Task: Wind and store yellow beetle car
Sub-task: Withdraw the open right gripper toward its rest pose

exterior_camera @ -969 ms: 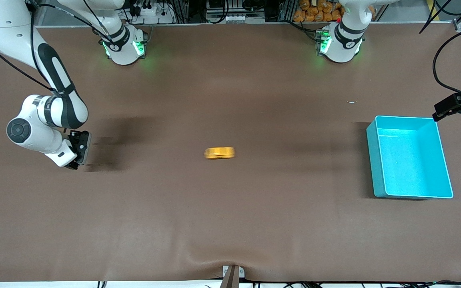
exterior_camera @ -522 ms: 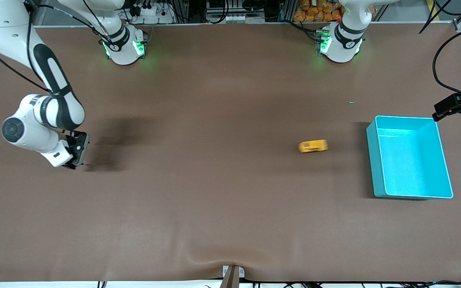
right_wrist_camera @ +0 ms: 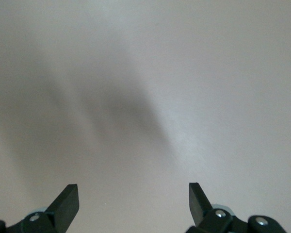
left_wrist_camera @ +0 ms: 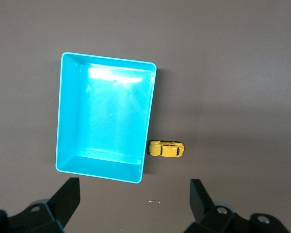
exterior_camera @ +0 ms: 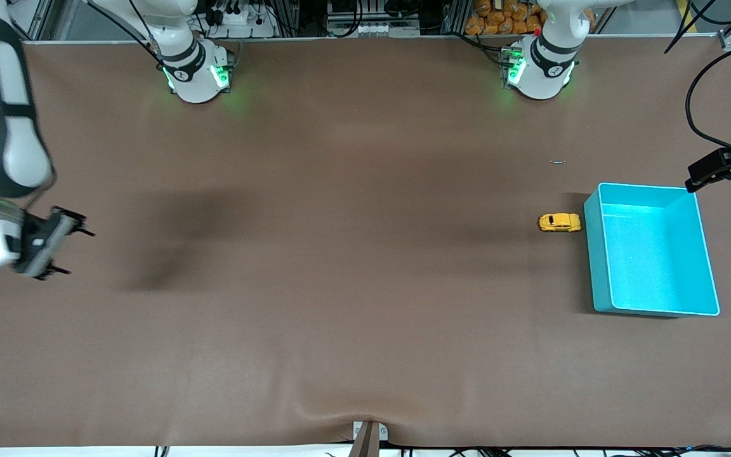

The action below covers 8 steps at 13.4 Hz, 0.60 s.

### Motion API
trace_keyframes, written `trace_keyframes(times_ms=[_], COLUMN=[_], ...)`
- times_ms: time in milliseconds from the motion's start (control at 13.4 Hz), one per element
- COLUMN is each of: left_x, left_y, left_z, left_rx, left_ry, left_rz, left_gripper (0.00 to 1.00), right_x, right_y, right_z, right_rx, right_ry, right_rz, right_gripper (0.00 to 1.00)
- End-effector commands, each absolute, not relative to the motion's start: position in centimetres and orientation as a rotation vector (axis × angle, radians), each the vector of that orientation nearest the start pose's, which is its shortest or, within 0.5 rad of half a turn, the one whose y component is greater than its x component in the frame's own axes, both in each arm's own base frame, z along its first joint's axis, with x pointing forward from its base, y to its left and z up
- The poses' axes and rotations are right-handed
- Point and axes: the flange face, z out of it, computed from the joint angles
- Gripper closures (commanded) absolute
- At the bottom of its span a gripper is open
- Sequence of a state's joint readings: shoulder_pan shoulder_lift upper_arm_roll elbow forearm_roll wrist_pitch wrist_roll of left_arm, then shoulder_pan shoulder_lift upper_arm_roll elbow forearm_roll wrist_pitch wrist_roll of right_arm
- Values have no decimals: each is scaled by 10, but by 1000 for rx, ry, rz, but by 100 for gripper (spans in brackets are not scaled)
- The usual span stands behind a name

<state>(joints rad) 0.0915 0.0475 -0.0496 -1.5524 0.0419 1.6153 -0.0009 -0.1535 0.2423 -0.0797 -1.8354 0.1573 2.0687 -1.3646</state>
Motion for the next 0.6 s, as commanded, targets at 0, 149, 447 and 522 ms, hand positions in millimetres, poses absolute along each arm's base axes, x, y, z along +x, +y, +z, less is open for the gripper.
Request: trace_keyframes(times_ms=[0,149,447,522], left_x=[572,574,600,608], left_y=[29,27,17,10], left_z=[614,611,577,563], left_rx=[-3111,-3117,-3125,-3129], left_ry=[-49,-49,-23,-21], left_rz=[-32,-30,-29,-17], left_gripper=[0,0,0,0], right_x=[609,611,602,601], right_y=[-124,-97,-93,-93], right_z=[471,514,539,545], right_rx=[-2733,-2841,-2980,-2992], right_ry=[-1262,-1087,-653,-606], right_rz=[-57,108,134,126], right_gripper=[0,0,0,0])
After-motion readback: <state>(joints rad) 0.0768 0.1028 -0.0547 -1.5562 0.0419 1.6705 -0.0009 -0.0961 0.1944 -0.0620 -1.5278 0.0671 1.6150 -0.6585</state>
